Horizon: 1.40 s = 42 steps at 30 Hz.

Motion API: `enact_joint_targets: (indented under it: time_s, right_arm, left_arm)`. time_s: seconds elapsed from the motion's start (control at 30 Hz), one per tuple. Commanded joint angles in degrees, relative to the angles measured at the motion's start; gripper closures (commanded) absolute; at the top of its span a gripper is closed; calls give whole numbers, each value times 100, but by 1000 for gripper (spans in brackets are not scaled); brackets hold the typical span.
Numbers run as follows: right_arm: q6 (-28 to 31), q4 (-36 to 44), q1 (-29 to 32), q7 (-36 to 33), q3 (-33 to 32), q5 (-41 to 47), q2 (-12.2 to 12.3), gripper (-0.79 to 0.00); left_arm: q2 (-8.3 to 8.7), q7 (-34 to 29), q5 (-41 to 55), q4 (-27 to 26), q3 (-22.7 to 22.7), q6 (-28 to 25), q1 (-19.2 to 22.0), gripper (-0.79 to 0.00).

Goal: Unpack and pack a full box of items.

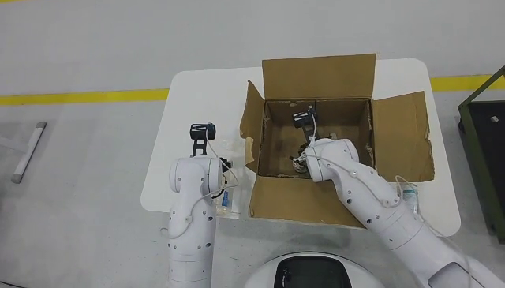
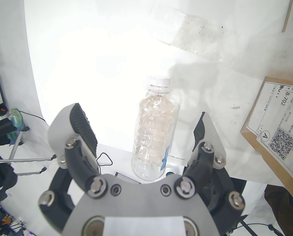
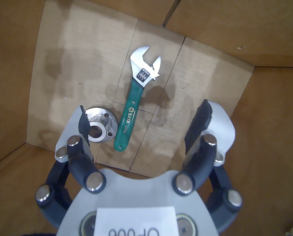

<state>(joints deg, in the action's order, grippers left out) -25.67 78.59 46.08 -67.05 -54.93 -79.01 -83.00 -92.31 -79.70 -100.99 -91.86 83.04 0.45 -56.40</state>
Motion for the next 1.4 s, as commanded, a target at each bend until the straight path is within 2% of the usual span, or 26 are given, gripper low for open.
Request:
enact_joint_targets:
  time_s: [0.0, 0.23, 0.3, 0.33, 0.4, 0.43, 0.5, 0.53, 0.57, 0.73, 0.9, 1.07, 1.1, 1.13, 1.23, 1.37]
  right_arm:
    - [-91, 115, 51, -16, -54, -83, -1, -785]
    - [-368, 149, -63, -493, 34, -306, -94, -785]
    - [-410, 52, -150, -568, 106, -373, -136, -459]
    - [-405, -18, -201, -640, 145, -408, -157, -413]
    - [-432, -154, -308, -711, 196, -475, -197, -539]
    - [-428, -239, -360, -728, 217, -502, -218, -566]
    - [-432, -339, -429, -724, 248, -482, -261, -517]
    - [-439, -395, -452, -717, 255, -497, -279, -413]
    - [-448, -448, -474, -708, 249, -495, -297, -385]
    - [-428, -667, -530, -728, 238, -446, -377, -419]
    - [-433, -790, -501, -722, 207, -459, -431, -526]
    - [-425, -896, -479, -676, 128, -460, -468, -474]
    - [-420, -926, -481, -669, 117, -463, -476, -449]
    - [-412, -953, -488, -665, 109, -471, -485, -391]
    - [-412, -1023, -505, -640, 95, -506, -514, -342]
    - [-389, -1139, -520, -613, 98, -525, -557, -336]
  left_arm:
    - [0, 0, 0, 0, 0, 0, 0, -785]
    - [0, 0, 0, 0, 0, 0, 0, -785]
    - [0, 0, 0, 0, 0, 0, 0, -785]
    - [0, 0, 0, 0, 0, 0, 0, -785]
    - [0, 0, 0, 0, 0, 0, 0, -785]
    - [0, 0, 0, 0, 0, 0, 0, -785]
    - [0, 0, 0, 0, 0, 0, 0, -785]
    - [0, 0, 0, 0, 0, 0, 0, -785]
    - [0, 0, 0, 0, 0, 0, 0, -785]
    - [0, 0, 0, 0, 0, 0, 0, -785]
    - [0, 0, 0, 0, 0, 0, 0, -785]
    - [0, 0, 0, 0, 0, 0, 0, -785]
    - [0, 0, 0, 0, 0, 0, 0, -785]
    - [0, 0, 0, 0, 0, 0, 0, -785]
    - [0, 0, 0, 0, 0, 0, 0, -785]
    - [0, 0, 0, 0, 0, 0, 0, -785]
